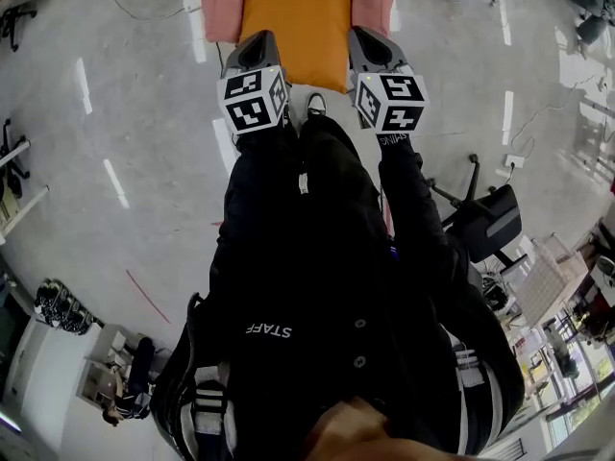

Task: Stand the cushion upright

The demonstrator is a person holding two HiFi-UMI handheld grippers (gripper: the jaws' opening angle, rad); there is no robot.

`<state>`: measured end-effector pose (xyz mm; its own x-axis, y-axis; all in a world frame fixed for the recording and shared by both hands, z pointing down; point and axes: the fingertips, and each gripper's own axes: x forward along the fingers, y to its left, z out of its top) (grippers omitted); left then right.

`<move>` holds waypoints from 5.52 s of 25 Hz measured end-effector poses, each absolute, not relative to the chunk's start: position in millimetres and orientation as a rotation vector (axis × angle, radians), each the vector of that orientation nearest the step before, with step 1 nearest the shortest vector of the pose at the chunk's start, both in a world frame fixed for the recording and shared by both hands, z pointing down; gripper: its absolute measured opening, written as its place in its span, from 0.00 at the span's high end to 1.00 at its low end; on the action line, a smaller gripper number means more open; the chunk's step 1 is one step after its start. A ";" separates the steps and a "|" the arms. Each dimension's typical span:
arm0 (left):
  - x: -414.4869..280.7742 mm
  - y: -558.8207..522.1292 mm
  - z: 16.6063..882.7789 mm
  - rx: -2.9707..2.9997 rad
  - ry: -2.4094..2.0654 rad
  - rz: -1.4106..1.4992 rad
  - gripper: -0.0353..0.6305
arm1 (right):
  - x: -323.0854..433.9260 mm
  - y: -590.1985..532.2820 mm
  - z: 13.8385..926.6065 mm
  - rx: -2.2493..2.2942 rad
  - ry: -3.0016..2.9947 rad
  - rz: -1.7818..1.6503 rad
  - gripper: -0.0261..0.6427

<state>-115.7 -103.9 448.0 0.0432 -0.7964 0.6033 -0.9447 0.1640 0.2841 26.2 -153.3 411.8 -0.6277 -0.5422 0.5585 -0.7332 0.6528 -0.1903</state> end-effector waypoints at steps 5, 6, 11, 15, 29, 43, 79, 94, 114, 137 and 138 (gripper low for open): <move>-133.2 -122.3 536.3 1.603 -1.700 0.383 0.94 | 17.1 -171.2 498.4 0.986 -2.302 0.637 0.94; -136.1 -126.1 554.7 1.590 -1.690 0.402 0.94 | 17.4 -175.8 517.4 0.986 -2.279 0.649 0.94; -152.6 -142.0 649.0 1.542 -1.660 0.474 0.94 | 22.1 -196.3 615.3 1.006 -2.181 0.707 0.94; -170.8 -156.3 714.8 1.528 -1.648 0.506 0.94 | 18.9 -212.3 685.1 1.014 -2.135 0.730 0.94; -195.3 -191.1 826.6 1.503 -1.596 0.600 0.73 | 13.7 -257.2 804.3 1.031 -2.034 0.723 0.70; -185.4 -200.3 878.8 1.481 -1.457 0.639 0.80 | 10.8 -257.3 856.7 0.977 -1.902 0.864 0.71; -175.2 -247.2 553.7 1.575 -1.858 0.457 0.93 | 14.5 -316.9 535.6 1.167 -2.276 0.584 0.93; -265.3 -444.6 492.5 1.740 -1.998 0.281 0.93 | -70.6 -505.8 477.1 1.397 -2.366 0.388 0.93; -290.0 -532.0 642.0 1.794 -1.903 0.357 0.93 | -92.2 -588.3 634.0 1.316 -2.257 0.442 0.93; -243.2 -419.2 546.9 1.788 -1.966 0.331 0.88 | -47.2 -474.7 516.4 1.314 -2.407 0.423 0.91; -235.0 -410.9 534.0 1.803 -1.972 0.323 0.89 | -44.6 -463.9 505.5 1.312 -2.422 0.413 0.92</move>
